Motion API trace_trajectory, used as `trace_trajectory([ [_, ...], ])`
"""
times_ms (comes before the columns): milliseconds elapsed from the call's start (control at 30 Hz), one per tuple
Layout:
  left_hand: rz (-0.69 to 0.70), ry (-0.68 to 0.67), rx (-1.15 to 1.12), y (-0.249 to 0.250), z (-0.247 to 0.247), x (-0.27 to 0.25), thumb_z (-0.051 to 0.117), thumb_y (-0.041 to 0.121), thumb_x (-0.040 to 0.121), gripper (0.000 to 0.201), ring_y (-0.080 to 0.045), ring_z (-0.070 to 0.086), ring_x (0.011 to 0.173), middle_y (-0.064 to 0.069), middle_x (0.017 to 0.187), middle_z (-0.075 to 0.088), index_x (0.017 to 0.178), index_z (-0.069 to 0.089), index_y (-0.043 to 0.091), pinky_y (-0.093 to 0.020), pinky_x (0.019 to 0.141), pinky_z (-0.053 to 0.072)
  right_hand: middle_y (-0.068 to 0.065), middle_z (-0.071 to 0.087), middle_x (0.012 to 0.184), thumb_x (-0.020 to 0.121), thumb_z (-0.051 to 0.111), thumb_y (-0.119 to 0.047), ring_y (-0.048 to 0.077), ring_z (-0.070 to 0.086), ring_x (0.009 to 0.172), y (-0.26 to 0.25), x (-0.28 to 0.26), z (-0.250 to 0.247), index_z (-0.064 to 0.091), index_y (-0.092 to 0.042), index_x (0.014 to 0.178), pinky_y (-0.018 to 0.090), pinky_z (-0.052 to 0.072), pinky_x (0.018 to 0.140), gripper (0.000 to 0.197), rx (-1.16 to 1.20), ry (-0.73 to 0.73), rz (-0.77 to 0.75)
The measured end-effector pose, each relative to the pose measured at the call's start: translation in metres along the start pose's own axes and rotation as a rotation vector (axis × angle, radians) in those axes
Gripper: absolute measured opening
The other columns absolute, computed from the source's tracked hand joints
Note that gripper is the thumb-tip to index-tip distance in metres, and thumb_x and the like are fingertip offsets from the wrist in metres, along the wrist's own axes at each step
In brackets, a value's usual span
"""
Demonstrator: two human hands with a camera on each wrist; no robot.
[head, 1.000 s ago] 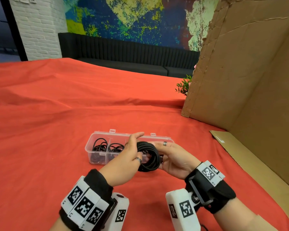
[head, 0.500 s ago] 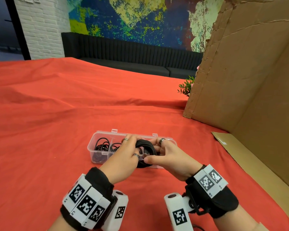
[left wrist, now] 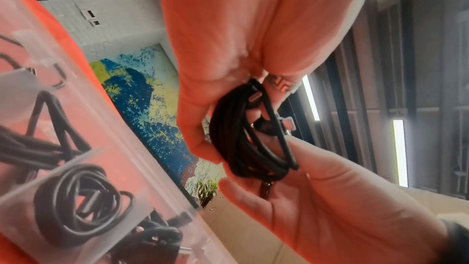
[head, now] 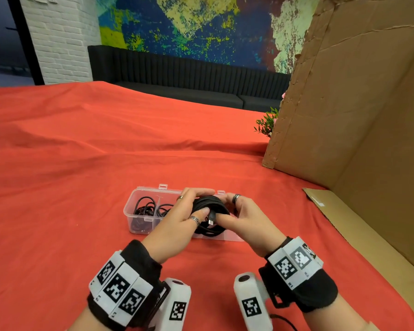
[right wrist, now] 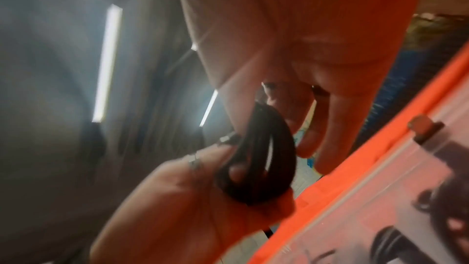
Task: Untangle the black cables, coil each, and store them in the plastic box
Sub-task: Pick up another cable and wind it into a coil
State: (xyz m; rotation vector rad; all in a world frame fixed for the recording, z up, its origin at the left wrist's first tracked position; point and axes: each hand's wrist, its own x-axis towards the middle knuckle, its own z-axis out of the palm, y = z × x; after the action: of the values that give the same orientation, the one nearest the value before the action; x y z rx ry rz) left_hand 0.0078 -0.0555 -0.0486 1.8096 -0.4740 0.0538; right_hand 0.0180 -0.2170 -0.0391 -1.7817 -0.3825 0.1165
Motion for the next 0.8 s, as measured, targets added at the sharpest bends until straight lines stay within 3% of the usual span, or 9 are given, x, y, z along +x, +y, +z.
trace_trajectory([
  [67,-0.011,0.029,-0.083,-0.002,0.0,0.0,0.046,0.018,0.089,0.03,-0.009,0.052,0.116,-0.002,0.12,0.057,0.117,0.053,0.025,-0.025,0.1,0.04,-0.007,0.061,0.084,0.076,0.072,-0.008,0.0,0.058,0.075,0.0,0.0,0.003,0.056,-0.018,0.098,0.027,0.048,0.071,0.029,-0.167,0.156,-0.084],
  [133,-0.061,0.048,-0.161,-0.001,0.001,0.0,0.045,0.01,0.094,0.029,-0.011,0.055,0.114,-0.002,0.118,0.06,0.116,0.055,0.025,-0.032,0.102,0.042,-0.014,0.052,0.085,0.068,0.075,-0.025,0.003,0.055,0.076,0.0,-0.002,0.004,0.048,-0.034,0.097,0.035,0.049,0.071,0.041,-0.308,0.291,-0.22],
  [200,-0.091,0.055,-0.206,0.0,0.001,0.001,0.043,0.002,0.095,0.034,-0.011,0.056,0.113,-0.001,0.118,0.062,0.119,0.054,0.023,-0.034,0.102,0.043,-0.015,0.046,0.09,0.069,0.069,-0.035,0.005,0.05,0.082,0.001,-0.003,0.005,0.048,-0.04,0.096,0.037,0.048,0.073,0.035,-0.538,0.322,-0.439],
  [333,-0.118,0.037,-0.274,0.002,-0.001,0.001,0.043,0.002,0.095,0.038,-0.009,0.058,0.11,-0.001,0.118,0.062,0.125,0.049,0.026,-0.03,0.097,0.047,-0.004,0.05,0.09,0.078,0.062,-0.036,0.013,0.042,0.082,0.006,0.001,0.004,0.062,-0.032,0.085,0.041,0.047,0.062,0.008,-0.867,0.306,-0.681],
  [467,-0.172,0.04,-0.386,-0.001,-0.003,0.001,0.043,0.003,0.095,0.041,-0.017,0.057,0.114,-0.006,0.122,0.06,0.128,0.047,0.028,-0.037,0.101,0.044,-0.002,0.054,0.089,0.08,0.063,-0.037,0.015,0.042,0.077,0.007,0.003,0.008,0.062,-0.026,0.084,0.039,0.046,0.058,0.011,-0.942,0.323,-0.726],
  [567,-0.208,0.066,-0.457,-0.002,-0.005,0.003,0.044,0.002,0.094,0.04,-0.021,0.058,0.108,-0.009,0.12,0.06,0.129,0.048,0.023,-0.043,0.098,0.044,0.003,0.057,0.088,0.083,0.061,-0.033,0.02,0.045,0.075,0.002,0.004,0.013,0.066,-0.017,0.082,0.038,0.046,0.061,0.016,-1.017,0.342,-0.781],
  [633,-0.216,0.091,-0.498,-0.001,-0.004,0.003,0.043,0.001,0.094,0.038,-0.018,0.058,0.097,-0.009,0.112,0.062,0.127,0.049,0.018,-0.036,0.091,0.045,0.004,0.055,0.091,0.086,0.059,-0.026,0.02,0.045,0.077,0.002,0.004,0.014,0.066,-0.013,0.085,0.033,0.045,0.069,0.015,-0.966,0.36,-0.788],
  [700,-0.228,0.096,-0.486,-0.001,-0.004,0.004,0.046,0.005,0.094,0.032,-0.016,0.057,0.086,-0.005,0.101,0.063,0.122,0.052,0.018,-0.037,0.087,0.044,-0.002,0.047,0.095,0.087,0.06,-0.023,0.018,0.045,0.08,0.005,0.004,0.013,0.064,-0.012,0.091,0.022,0.04,0.075,0.012,-0.826,0.371,-0.765],
  [800,-0.243,0.115,-0.48,-0.004,-0.002,0.004,0.048,0.008,0.093,0.024,-0.017,0.058,0.081,-0.006,0.088,0.064,0.116,0.055,0.014,-0.035,0.079,0.048,-0.005,0.045,0.095,0.088,0.059,-0.02,0.012,0.05,0.082,0.01,0.002,0.013,0.06,-0.015,0.097,0.017,0.042,0.075,0.011,-0.672,0.356,-0.764],
])
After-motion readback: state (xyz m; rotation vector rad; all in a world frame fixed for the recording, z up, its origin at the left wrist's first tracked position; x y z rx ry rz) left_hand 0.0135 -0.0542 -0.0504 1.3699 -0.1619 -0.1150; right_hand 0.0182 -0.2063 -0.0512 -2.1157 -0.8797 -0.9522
